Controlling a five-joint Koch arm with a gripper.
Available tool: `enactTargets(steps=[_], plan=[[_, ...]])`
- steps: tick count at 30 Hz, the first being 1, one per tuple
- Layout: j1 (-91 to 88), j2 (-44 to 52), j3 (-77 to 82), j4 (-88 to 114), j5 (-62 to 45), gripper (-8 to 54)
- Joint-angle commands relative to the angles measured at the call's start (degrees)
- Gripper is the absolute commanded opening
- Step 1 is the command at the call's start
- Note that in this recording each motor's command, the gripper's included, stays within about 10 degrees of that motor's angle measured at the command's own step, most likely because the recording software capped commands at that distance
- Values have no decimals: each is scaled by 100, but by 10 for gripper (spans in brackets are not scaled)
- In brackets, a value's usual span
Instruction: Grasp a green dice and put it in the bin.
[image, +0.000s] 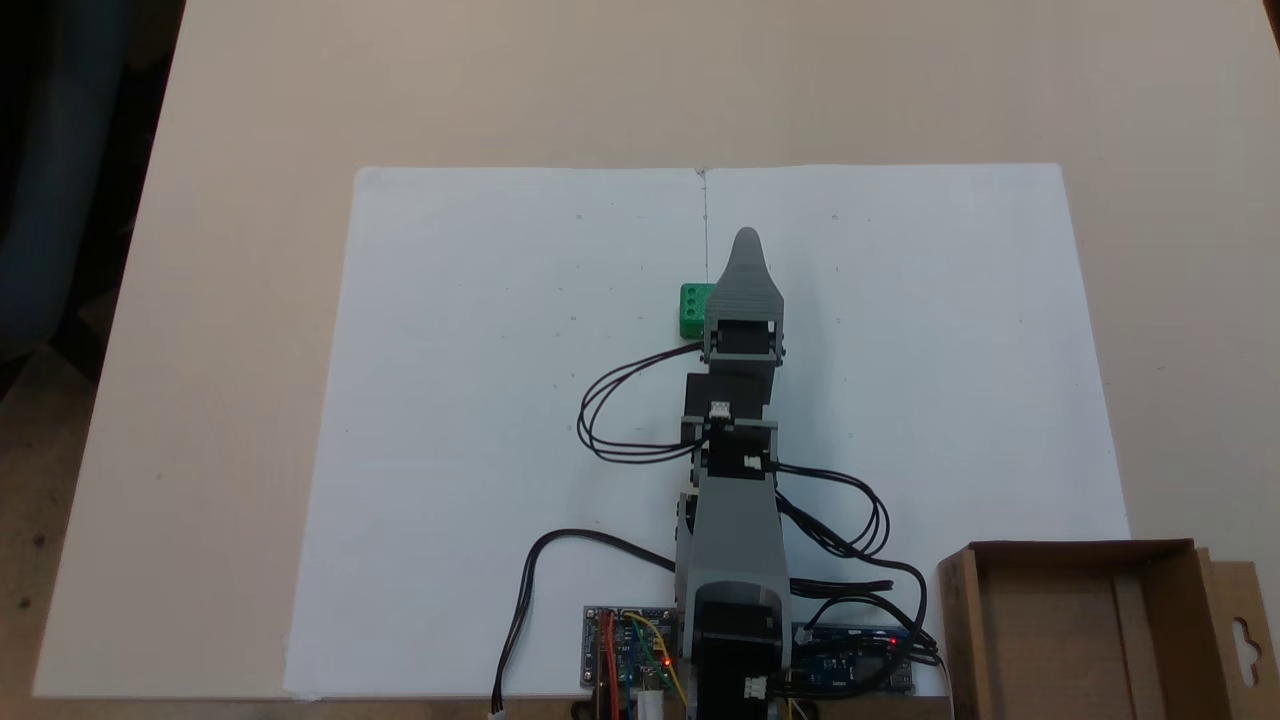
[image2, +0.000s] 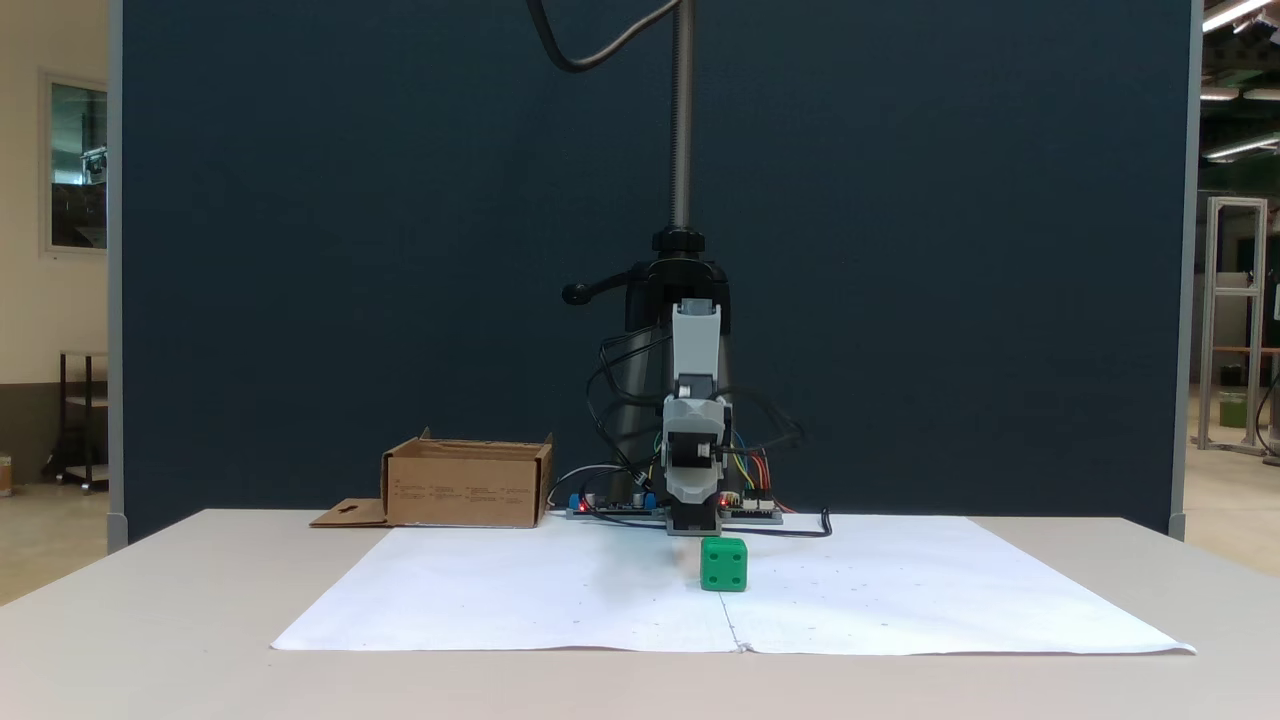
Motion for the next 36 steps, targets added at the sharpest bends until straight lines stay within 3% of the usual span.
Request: enactTargets(steps=[1,21,36], plan=[[141,642,-642,905,-396,424],[-26,501,-4667,7673,62,445],[-35,-1266,-6354,9861,255,444]])
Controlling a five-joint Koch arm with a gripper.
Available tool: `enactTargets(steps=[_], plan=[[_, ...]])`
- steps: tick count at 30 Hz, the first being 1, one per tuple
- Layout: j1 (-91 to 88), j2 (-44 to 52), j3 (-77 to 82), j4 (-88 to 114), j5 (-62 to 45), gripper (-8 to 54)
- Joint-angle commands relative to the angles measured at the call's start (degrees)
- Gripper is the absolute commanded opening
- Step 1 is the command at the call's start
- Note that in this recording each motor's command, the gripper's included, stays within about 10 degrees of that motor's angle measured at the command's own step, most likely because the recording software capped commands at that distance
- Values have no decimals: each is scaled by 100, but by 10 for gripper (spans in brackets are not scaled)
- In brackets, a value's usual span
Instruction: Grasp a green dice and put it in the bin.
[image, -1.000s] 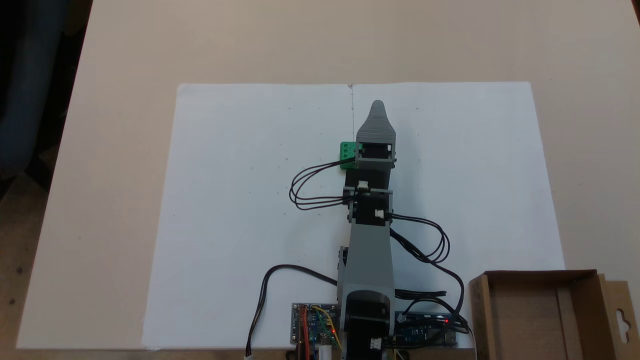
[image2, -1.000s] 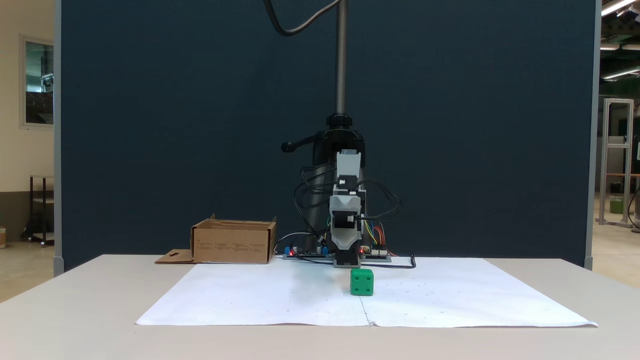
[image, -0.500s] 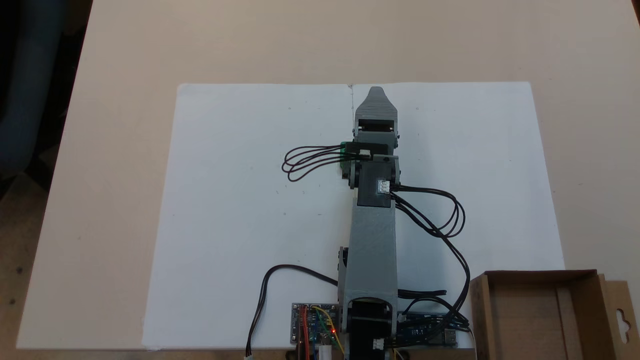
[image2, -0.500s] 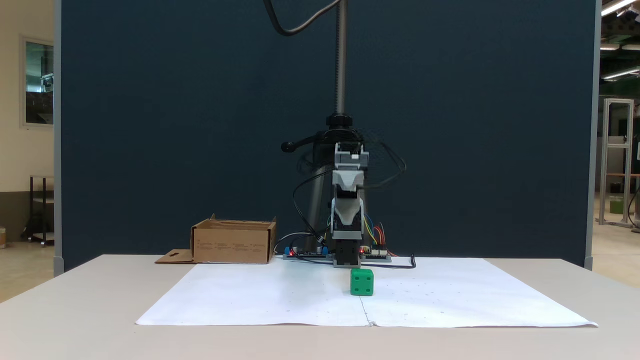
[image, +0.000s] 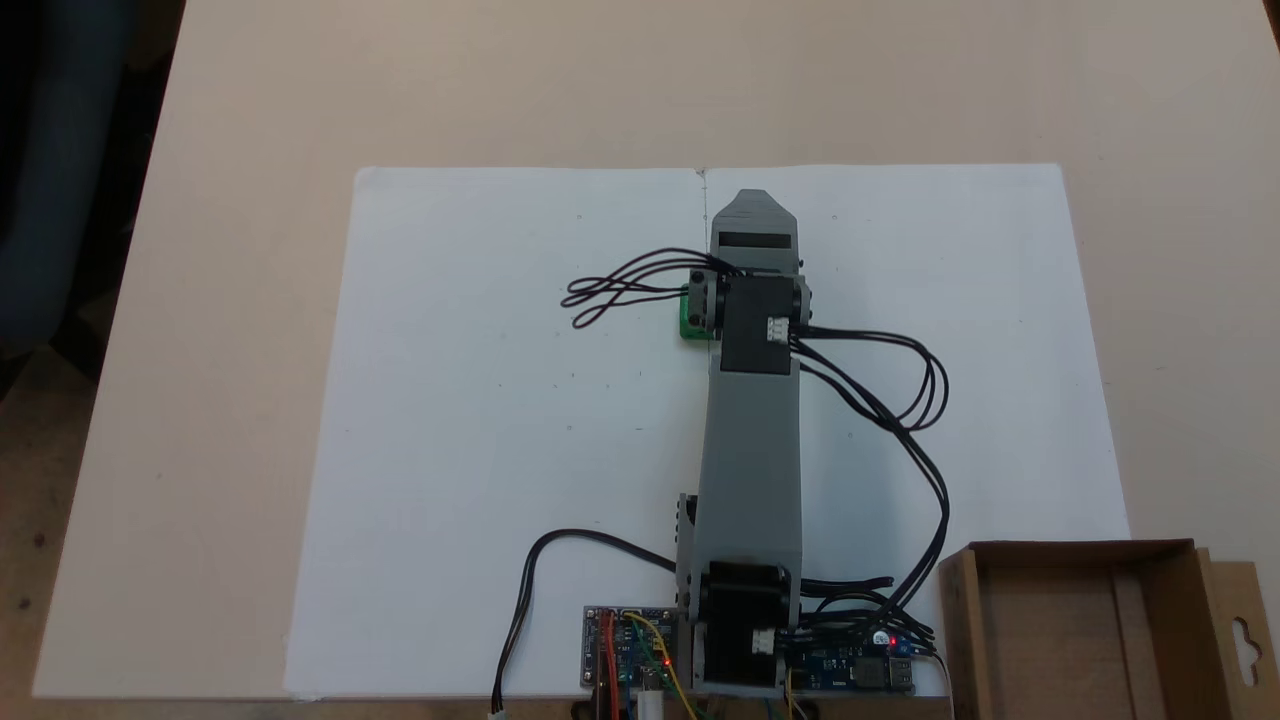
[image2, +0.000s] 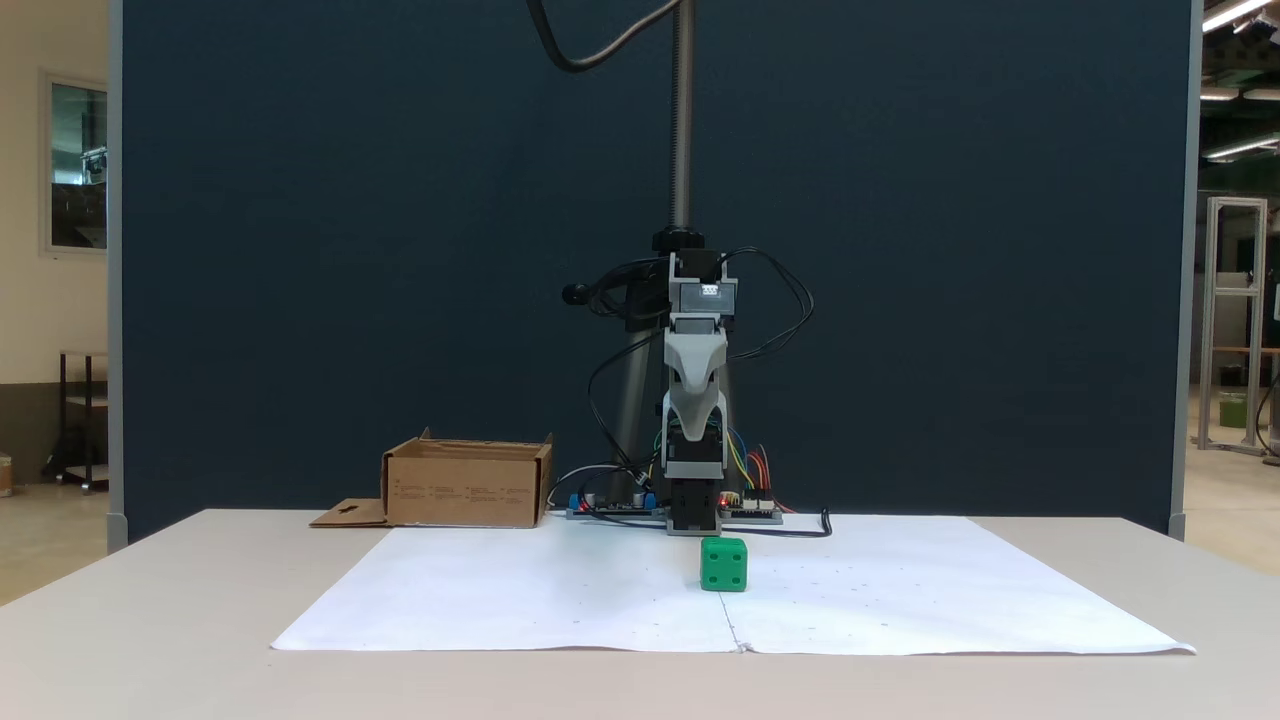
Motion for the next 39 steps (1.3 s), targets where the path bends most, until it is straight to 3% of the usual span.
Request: enactTargets(steps=[1,13,39], plan=[[0,-316,-334,281,264,444],[-264,-1327,-343,396,650,439],[-606,-2145,-334,571,1204,432]])
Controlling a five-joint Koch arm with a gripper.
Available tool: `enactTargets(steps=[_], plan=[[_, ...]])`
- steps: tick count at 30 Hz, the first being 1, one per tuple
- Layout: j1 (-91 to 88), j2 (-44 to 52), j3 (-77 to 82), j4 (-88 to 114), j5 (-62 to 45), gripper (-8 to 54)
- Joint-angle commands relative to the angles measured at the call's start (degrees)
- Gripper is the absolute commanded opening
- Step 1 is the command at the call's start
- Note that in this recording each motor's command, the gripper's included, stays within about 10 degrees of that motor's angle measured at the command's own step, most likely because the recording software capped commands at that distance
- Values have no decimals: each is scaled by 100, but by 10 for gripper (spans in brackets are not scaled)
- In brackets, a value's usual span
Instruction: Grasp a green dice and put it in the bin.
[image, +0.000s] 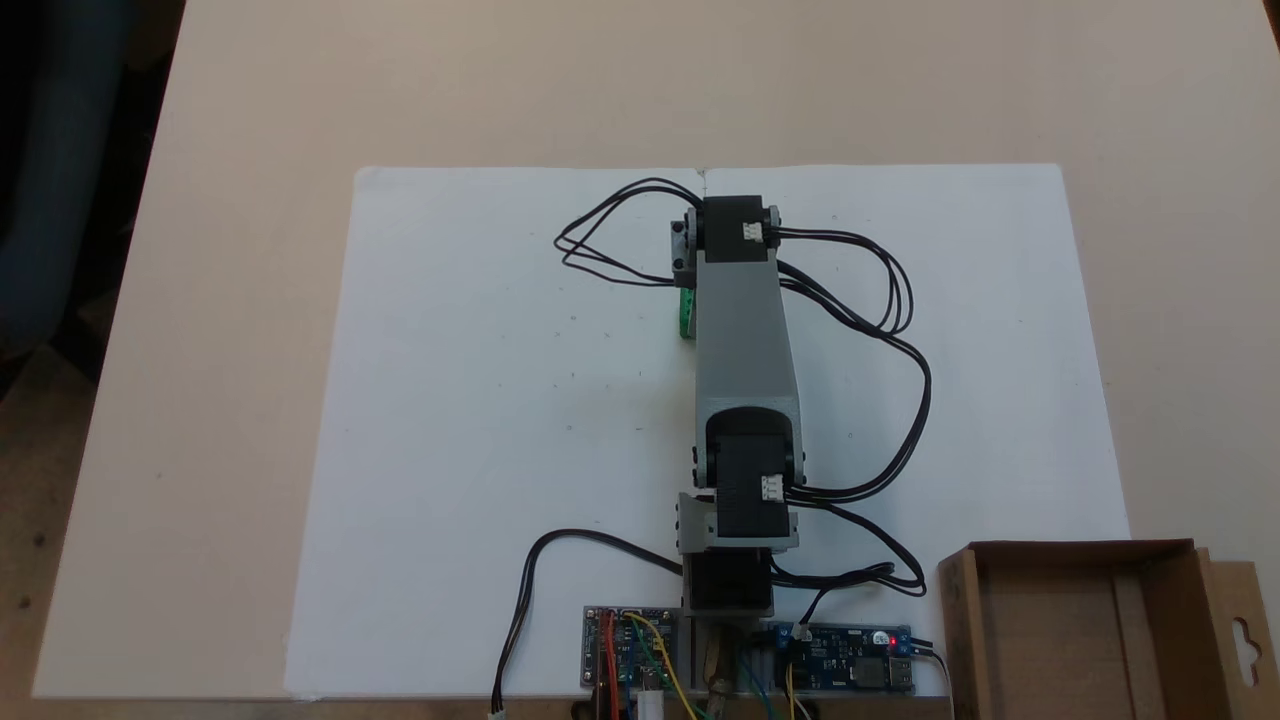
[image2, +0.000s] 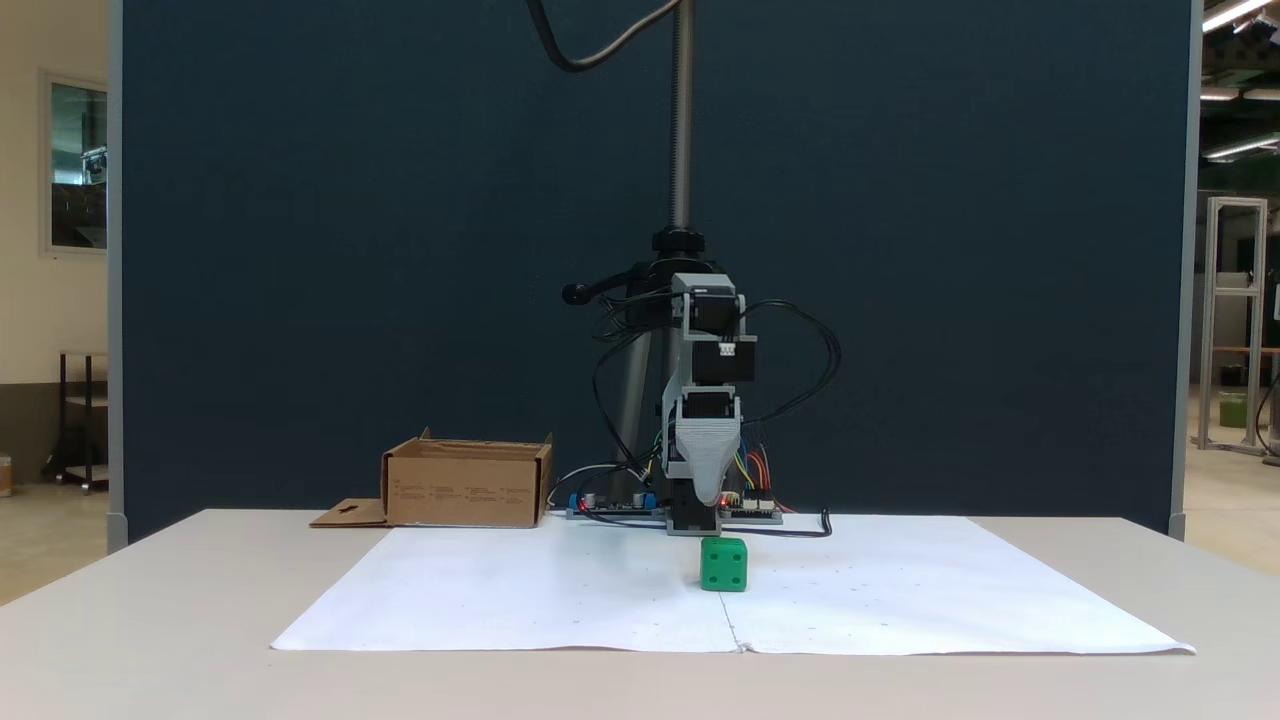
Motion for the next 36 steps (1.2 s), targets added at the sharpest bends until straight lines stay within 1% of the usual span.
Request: enactTargets(steps=[1,25,36], plan=[[-158,9,-211,193,396,432],[-343,-949,-202,-483,396,431],[-334,-1213,-202,-756,396,431]])
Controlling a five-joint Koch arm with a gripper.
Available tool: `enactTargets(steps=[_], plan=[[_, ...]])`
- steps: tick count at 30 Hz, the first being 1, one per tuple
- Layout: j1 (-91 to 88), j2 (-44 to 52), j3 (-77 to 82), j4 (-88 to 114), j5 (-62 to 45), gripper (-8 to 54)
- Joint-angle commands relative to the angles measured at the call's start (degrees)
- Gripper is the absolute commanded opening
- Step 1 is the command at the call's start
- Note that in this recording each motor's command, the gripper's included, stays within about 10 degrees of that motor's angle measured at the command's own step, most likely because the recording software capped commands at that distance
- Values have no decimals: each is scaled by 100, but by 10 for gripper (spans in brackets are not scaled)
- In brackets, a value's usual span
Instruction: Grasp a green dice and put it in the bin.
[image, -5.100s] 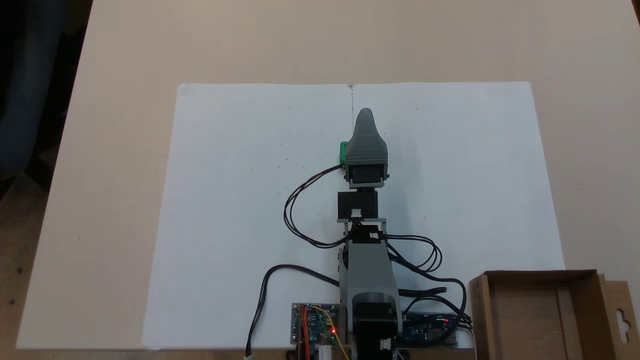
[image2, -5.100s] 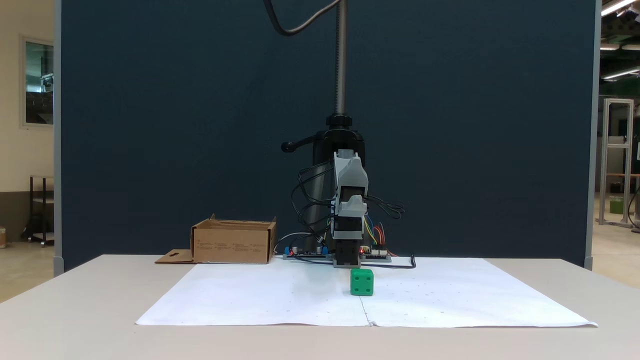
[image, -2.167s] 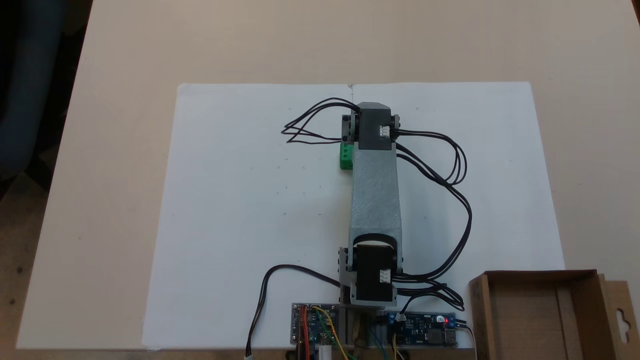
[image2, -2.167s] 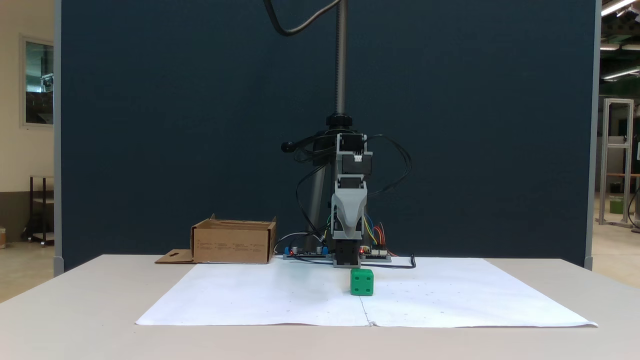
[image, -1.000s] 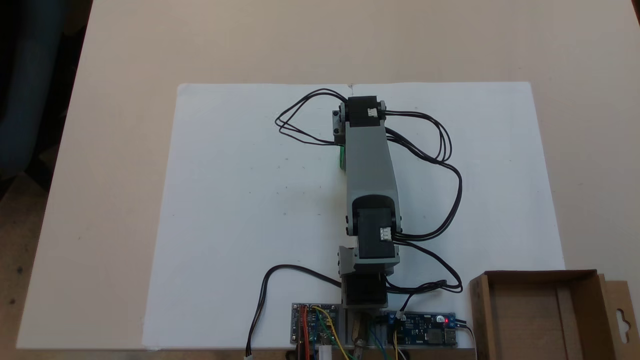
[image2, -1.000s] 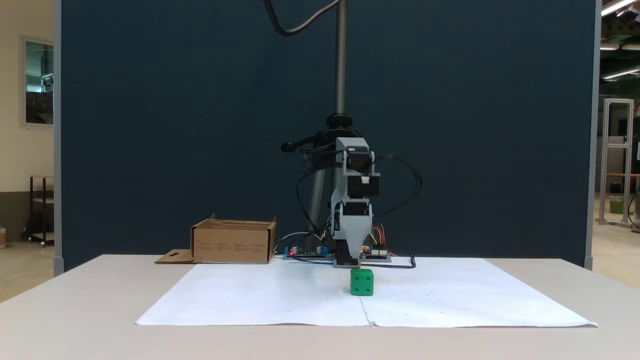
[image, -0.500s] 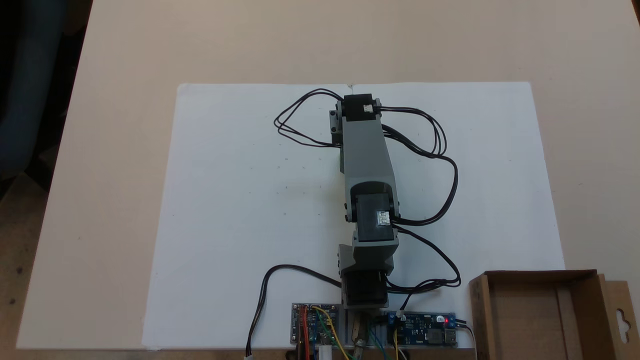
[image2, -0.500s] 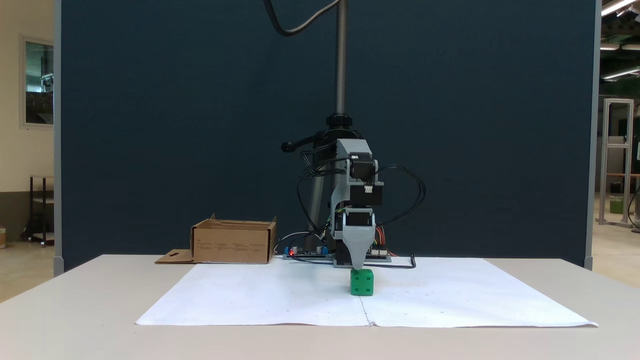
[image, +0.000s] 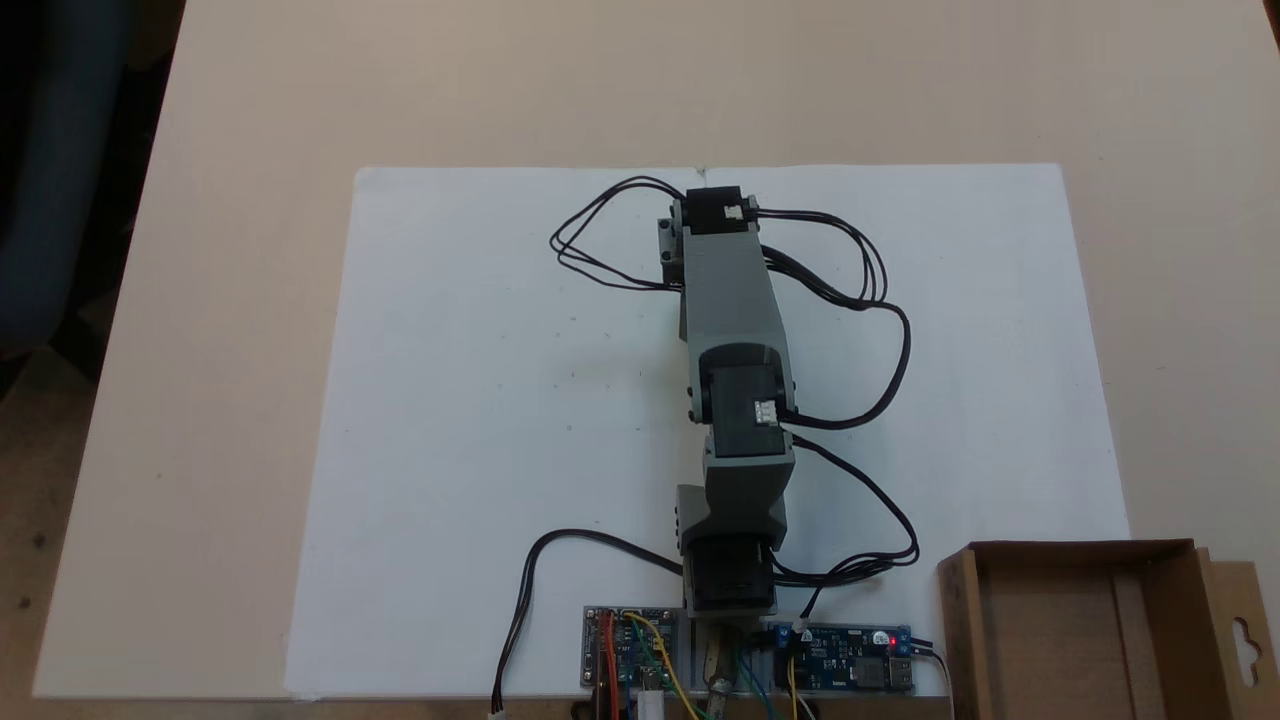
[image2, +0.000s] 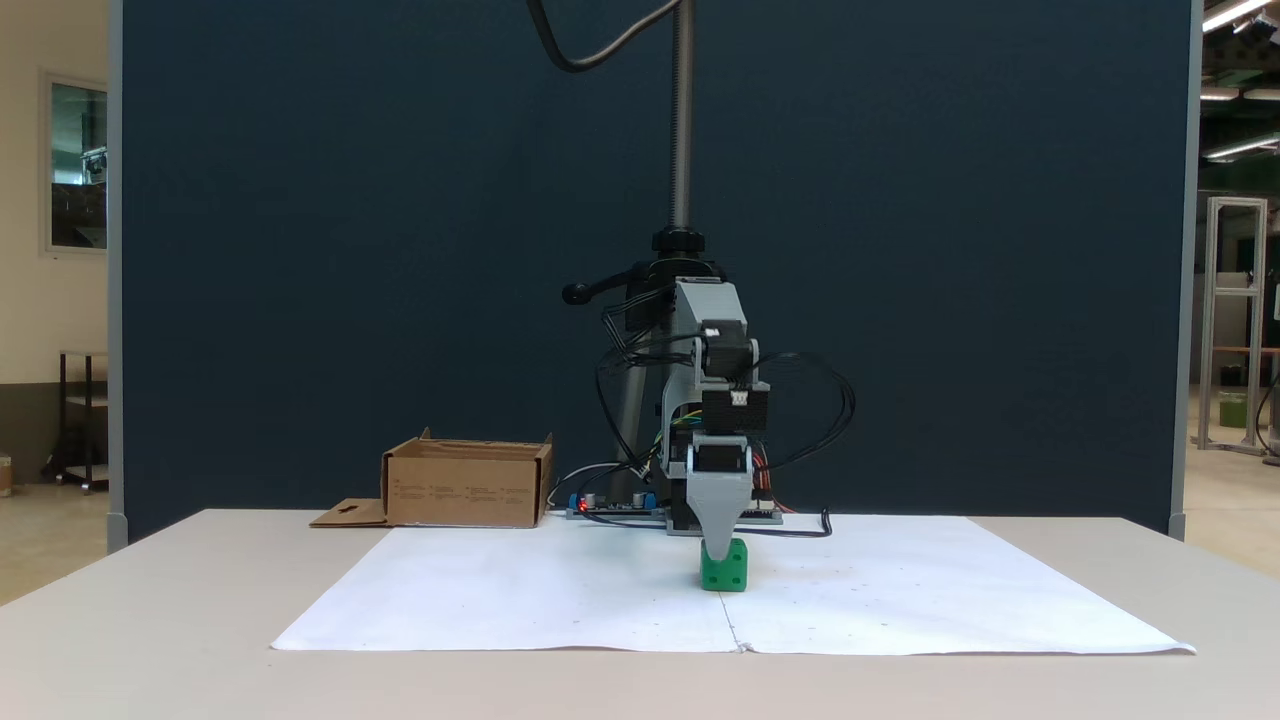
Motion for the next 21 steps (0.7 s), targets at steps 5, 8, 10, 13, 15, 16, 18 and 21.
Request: enactTargets(steps=[5,8,10,13,15,16,18,21], plan=[[-97,-97,-193,-325,396,430],[-88,-202,-193,-431,396,430],[-97,-255,-193,-483,396,430],[-97,-343,-193,-545,396,420],[-97,-387,-193,-571,396,412],[-97,-404,-193,-606,396,410],[-97,-457,-193,-650,396,395],[-97,-510,-193,-694,387,395]])
